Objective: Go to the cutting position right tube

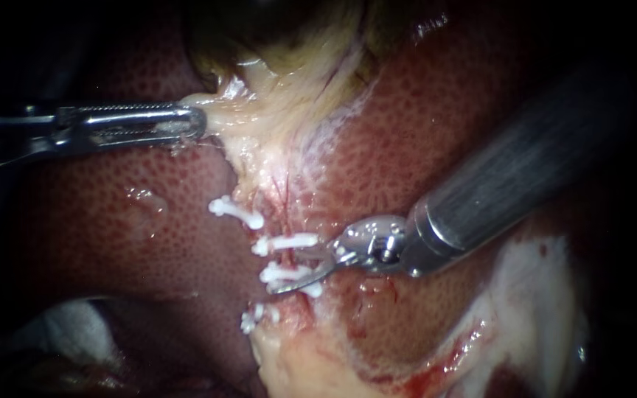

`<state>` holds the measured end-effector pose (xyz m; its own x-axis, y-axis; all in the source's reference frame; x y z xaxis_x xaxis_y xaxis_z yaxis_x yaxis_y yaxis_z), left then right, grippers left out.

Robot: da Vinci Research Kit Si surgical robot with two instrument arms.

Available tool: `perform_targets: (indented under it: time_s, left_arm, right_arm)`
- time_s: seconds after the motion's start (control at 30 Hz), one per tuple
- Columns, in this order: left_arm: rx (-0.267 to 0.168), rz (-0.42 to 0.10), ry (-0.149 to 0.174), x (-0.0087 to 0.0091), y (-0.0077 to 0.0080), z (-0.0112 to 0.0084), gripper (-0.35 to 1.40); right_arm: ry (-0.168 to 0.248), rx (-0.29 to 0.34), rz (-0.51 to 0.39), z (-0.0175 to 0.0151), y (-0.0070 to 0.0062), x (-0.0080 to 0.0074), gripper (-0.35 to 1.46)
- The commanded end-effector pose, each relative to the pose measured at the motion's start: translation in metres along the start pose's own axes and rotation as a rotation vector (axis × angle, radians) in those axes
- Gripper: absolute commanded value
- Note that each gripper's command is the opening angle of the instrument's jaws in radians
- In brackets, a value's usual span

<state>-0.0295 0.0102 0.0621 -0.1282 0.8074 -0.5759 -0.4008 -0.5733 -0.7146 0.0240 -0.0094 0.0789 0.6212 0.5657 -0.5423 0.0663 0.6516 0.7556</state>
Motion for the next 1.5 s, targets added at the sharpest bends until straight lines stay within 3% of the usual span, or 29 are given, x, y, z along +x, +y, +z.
perform_targets:
  time_s: [0.03,0.37,0.73,1.47,1.5]
  left_arm:
    - [0.000,0.000,0.000,0.0000,0.0000,0.0000,-0.35]
    - [0.001,0.000,0.000,0.0000,-0.0001,0.0001,-0.35]
    - [0.005,-0.001,0.001,-0.0001,-0.0007,0.0003,-0.35]
    - [0.008,0.000,0.002,-0.0003,-0.0007,0.0006,-0.35]
    - [0.008,0.000,0.002,-0.0003,-0.0007,0.0006,-0.35]
  right_arm:
    - [-0.002,0.001,0.001,0.0002,0.0000,0.0000,1.28]
    - [0.030,0.059,0.016,0.0013,0.0002,0.0008,1.26]
    - [0.061,0.136,0.048,0.0027,-0.0007,0.0019,1.20]
    - [0.069,0.130,0.064,0.0039,-0.0002,0.0025,1.20]
    - [0.069,0.130,0.064,0.0039,-0.0002,0.0025,1.10]
